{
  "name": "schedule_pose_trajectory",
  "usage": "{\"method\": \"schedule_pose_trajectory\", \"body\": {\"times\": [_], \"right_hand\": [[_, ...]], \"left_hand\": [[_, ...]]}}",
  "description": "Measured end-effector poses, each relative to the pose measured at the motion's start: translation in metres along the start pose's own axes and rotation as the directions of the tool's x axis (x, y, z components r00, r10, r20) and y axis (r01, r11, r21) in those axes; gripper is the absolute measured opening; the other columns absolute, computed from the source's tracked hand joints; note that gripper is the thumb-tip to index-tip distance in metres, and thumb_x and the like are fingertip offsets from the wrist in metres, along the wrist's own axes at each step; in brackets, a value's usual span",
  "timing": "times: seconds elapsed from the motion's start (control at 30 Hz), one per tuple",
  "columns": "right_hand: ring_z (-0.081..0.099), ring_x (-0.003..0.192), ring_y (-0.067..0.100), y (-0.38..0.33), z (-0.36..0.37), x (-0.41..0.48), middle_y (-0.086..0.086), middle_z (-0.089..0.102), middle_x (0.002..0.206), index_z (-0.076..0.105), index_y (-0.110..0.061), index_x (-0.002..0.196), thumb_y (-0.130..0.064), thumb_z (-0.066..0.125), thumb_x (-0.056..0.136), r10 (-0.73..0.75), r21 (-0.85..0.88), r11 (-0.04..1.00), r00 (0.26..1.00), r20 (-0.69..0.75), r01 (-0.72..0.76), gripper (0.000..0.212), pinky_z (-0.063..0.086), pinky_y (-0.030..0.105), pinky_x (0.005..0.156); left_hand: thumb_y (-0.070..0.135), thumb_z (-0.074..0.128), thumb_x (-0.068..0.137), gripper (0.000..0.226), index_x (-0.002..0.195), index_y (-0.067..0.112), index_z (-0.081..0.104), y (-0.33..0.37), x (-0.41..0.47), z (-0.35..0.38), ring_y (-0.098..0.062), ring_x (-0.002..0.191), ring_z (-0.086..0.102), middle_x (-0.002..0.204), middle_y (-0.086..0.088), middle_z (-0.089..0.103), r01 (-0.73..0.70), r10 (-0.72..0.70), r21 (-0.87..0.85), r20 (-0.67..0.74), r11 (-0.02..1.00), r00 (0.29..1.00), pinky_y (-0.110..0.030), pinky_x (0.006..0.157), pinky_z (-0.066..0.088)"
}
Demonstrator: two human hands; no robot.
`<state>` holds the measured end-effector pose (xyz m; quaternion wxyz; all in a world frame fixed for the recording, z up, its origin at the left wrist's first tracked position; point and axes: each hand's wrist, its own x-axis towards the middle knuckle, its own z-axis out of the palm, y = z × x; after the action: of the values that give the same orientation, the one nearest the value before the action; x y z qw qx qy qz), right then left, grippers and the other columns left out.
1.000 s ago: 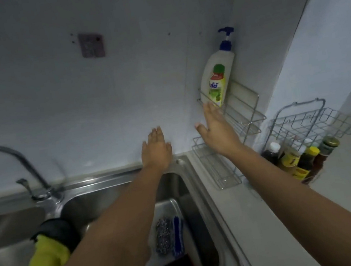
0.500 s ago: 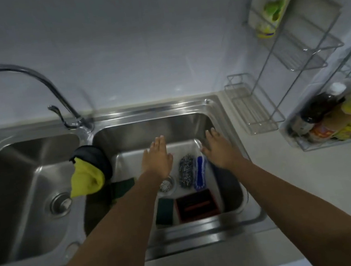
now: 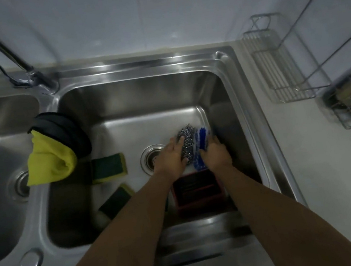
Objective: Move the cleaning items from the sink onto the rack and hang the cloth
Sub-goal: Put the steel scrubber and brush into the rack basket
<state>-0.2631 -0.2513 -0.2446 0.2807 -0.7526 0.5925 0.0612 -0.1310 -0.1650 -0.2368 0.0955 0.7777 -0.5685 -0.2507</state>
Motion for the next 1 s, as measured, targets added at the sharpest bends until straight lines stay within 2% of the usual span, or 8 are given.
{"method": "schedule_pose_trajectory", "body": {"times": [0.17,0.3,0.53,0.63,0.73,0.9,1.0], "right_hand": [[0.052,0.121,0.036,0.002,0.019,0.010,0.015,0.044,0.144,0.030,-0.011,0.147,-0.036,0.060,0.090,0.062,0.060,0.997,0.996,-0.070,-0.058,0.069,0.051,0.046,0.094],[0.056,0.115,0.034,-0.008,0.022,0.015,0.015,0.053,0.135,0.030,-0.011,0.147,-0.035,0.061,0.087,0.057,0.135,0.990,0.993,-0.102,-0.043,0.071,0.053,0.045,0.090],[0.039,0.133,0.031,-0.017,0.025,0.001,0.015,0.038,0.148,0.023,-0.010,0.150,-0.035,0.048,0.094,0.036,0.030,0.999,0.988,-0.151,-0.032,0.066,0.043,0.043,0.101],[0.038,0.134,0.031,-0.016,0.029,-0.002,0.014,0.038,0.148,0.020,-0.012,0.150,-0.040,0.054,0.090,0.048,0.051,0.998,0.990,-0.132,-0.042,0.075,0.044,0.045,0.102],[0.036,0.136,0.032,-0.014,0.031,-0.003,0.013,0.035,0.150,0.010,-0.016,0.152,-0.039,0.064,0.083,0.062,0.046,0.997,0.995,-0.077,-0.059,0.091,0.044,0.047,0.101],[0.038,0.130,0.035,-0.021,0.031,0.000,0.017,0.032,0.147,0.000,-0.022,0.153,-0.024,0.070,0.082,0.099,0.009,0.995,0.995,-0.029,-0.099,0.100,0.046,0.047,0.094],[0.039,0.127,0.039,-0.021,0.024,0.002,0.018,0.033,0.146,0.006,-0.027,0.151,-0.019,0.068,0.081,0.140,0.094,0.986,0.990,-0.014,-0.138,0.094,0.045,0.048,0.095]], "left_hand": [[0.041,0.060,0.088,0.078,0.151,0.028,0.016,-0.006,0.019,0.026,-0.035,0.143,0.023,0.159,-0.017,0.012,-0.018,0.017,0.038,0.020,0.999,1.000,-0.043,0.117,0.028],[0.031,0.065,0.085,0.079,0.150,0.025,0.021,-0.009,0.028,0.034,-0.037,0.142,0.027,0.159,-0.019,0.008,0.028,-0.029,-0.039,-0.025,0.999,0.999,-0.042,0.116,0.029],[0.019,0.058,0.090,0.073,0.151,0.025,0.018,-0.015,0.022,0.026,-0.036,0.140,0.030,0.159,-0.017,0.009,0.080,-0.087,-0.101,-0.066,0.992,0.994,-0.042,0.110,0.035],[0.021,0.057,0.091,0.074,0.151,0.025,0.016,-0.012,0.020,0.028,-0.037,0.138,0.034,0.159,-0.018,0.008,0.085,-0.091,-0.105,-0.052,0.991,0.995,-0.044,0.108,0.036],[0.019,0.059,0.089,0.077,0.151,0.027,0.015,-0.012,0.021,0.031,-0.037,0.137,0.036,0.160,-0.016,0.008,0.093,-0.099,-0.122,-0.048,0.988,0.994,-0.045,0.108,0.039],[0.005,0.058,0.086,0.075,0.149,0.025,0.022,-0.012,0.023,0.030,-0.035,0.131,0.043,0.152,-0.016,0.028,0.087,-0.099,-0.165,-0.064,0.982,0.993,-0.043,0.104,0.043],[0.003,0.056,0.087,0.072,0.149,0.022,0.025,-0.009,0.024,0.024,-0.036,0.125,0.048,0.144,-0.018,0.038,0.094,-0.107,-0.193,-0.057,0.977,0.993,-0.041,0.102,0.043]]}}
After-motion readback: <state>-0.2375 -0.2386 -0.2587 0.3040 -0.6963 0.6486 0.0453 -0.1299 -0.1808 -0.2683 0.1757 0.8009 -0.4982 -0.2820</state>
